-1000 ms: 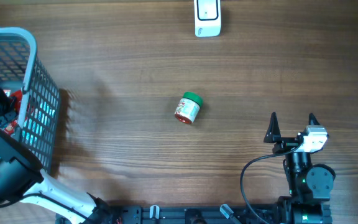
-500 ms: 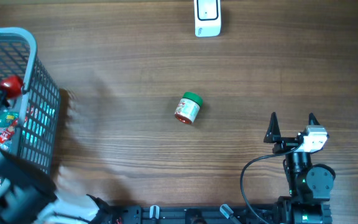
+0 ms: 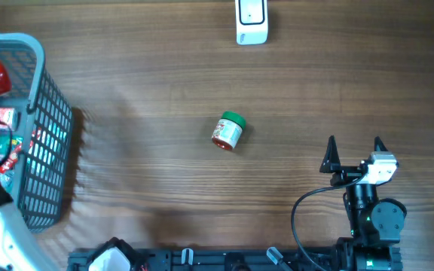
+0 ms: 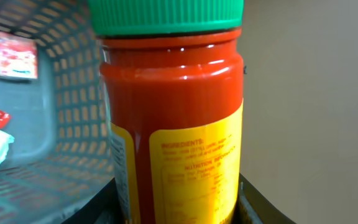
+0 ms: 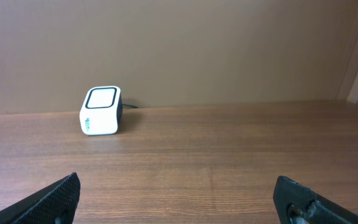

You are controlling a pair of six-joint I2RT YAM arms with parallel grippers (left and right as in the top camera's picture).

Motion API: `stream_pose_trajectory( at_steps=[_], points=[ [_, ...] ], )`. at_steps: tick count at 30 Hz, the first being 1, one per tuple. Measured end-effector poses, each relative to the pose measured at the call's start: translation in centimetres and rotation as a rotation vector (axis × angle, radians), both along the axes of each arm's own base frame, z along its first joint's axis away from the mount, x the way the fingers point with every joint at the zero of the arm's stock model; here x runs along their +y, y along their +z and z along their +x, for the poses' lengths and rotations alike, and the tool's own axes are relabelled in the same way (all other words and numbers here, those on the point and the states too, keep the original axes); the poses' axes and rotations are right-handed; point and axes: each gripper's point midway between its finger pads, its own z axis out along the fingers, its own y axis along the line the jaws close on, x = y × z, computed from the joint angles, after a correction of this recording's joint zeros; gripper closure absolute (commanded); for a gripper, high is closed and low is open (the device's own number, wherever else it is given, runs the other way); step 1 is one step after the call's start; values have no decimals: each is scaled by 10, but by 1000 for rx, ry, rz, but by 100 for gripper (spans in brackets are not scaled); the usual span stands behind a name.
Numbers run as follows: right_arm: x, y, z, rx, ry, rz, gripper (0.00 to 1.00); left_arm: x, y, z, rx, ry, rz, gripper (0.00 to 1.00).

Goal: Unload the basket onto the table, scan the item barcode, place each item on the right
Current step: 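Grasp the red yellow-labelled bottle with the left gripper and lift it out, then place the red bottle upright beside the jar with the left gripper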

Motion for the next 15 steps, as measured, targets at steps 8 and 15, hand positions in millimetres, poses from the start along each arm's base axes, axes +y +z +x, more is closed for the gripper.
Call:
stream_pose_trajectory(
  at_steps=[8,15],
  points=[
    [0,0,0,0,0,0,0,-52,7,18,11,-188,74,63],
    [0,0,0,0,0,0,0,-105,5,38,21,-369,102,64]
  ],
)
